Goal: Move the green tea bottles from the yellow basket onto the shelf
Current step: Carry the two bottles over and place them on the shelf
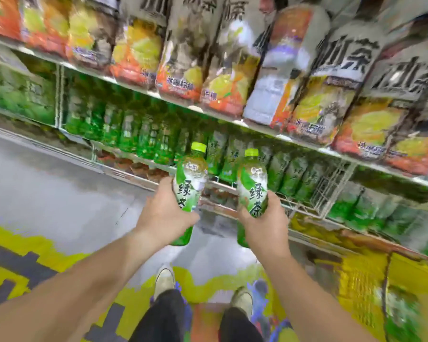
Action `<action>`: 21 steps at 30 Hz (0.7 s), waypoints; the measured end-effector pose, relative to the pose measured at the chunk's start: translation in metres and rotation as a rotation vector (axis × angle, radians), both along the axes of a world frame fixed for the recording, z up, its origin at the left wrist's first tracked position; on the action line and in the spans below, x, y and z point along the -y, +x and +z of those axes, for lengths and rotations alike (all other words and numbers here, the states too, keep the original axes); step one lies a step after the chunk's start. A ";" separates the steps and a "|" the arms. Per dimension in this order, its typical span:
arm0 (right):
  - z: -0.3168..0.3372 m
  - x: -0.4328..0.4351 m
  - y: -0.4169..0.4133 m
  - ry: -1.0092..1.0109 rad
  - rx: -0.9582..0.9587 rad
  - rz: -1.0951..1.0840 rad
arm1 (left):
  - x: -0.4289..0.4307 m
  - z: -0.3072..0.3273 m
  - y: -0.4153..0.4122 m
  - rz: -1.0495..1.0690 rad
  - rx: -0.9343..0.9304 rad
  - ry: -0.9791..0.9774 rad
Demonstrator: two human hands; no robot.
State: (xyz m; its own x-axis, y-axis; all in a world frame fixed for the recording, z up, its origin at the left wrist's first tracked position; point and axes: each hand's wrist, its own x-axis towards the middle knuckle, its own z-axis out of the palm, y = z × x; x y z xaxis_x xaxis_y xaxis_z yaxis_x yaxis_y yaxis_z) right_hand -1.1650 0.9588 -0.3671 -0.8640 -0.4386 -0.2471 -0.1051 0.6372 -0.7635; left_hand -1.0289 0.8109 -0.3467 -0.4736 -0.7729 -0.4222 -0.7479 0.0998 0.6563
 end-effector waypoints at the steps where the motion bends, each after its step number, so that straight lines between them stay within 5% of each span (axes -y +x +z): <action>1: -0.014 -0.002 -0.007 0.011 -0.003 -0.032 | 0.002 -0.013 -0.013 -0.029 0.005 0.008; 14: -0.180 -0.009 -0.150 -0.024 -0.090 -0.235 | 0.006 -0.161 -0.210 -0.172 -0.039 -0.113; 21: -0.211 0.022 -0.205 -0.061 -0.181 -0.249 | -0.007 -0.207 -0.262 -0.145 -0.175 -0.164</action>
State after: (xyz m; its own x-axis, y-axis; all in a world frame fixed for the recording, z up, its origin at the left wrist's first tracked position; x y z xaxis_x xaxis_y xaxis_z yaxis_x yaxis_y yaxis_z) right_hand -1.3702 0.9370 -0.5782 -0.9743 -0.2174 -0.0590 -0.0896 0.6142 -0.7840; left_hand -1.2910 0.8179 -0.5537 -0.6388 -0.7433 -0.1985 -0.5945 0.3131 0.7407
